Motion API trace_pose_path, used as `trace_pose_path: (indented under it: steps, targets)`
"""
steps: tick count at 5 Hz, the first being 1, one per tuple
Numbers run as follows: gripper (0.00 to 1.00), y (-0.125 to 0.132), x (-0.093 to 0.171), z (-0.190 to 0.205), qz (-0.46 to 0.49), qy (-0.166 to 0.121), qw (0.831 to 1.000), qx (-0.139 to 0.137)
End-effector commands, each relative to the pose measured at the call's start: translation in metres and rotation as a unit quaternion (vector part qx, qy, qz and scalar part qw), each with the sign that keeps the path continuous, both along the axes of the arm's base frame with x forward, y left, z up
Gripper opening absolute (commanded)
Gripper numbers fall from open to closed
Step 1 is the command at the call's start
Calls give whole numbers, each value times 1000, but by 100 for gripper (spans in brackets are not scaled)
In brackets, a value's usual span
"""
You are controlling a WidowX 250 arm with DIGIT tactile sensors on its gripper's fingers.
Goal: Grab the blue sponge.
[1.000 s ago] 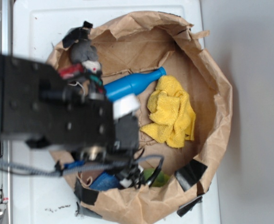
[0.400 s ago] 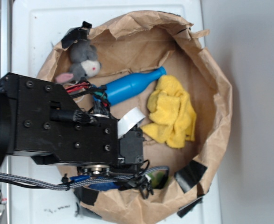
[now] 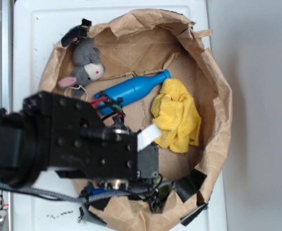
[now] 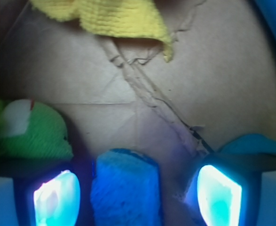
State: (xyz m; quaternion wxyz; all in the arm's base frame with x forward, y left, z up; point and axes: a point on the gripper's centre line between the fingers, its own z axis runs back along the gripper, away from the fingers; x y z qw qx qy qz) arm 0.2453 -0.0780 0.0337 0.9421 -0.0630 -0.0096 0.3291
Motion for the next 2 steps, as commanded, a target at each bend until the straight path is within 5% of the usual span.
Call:
trace_pose_path:
  steps: [1, 2]
  targets:
    - [100, 2, -13, -25, -10, 0, 1000, 21]
    - [0, 9, -13, -18, -5, 0, 1000, 10]
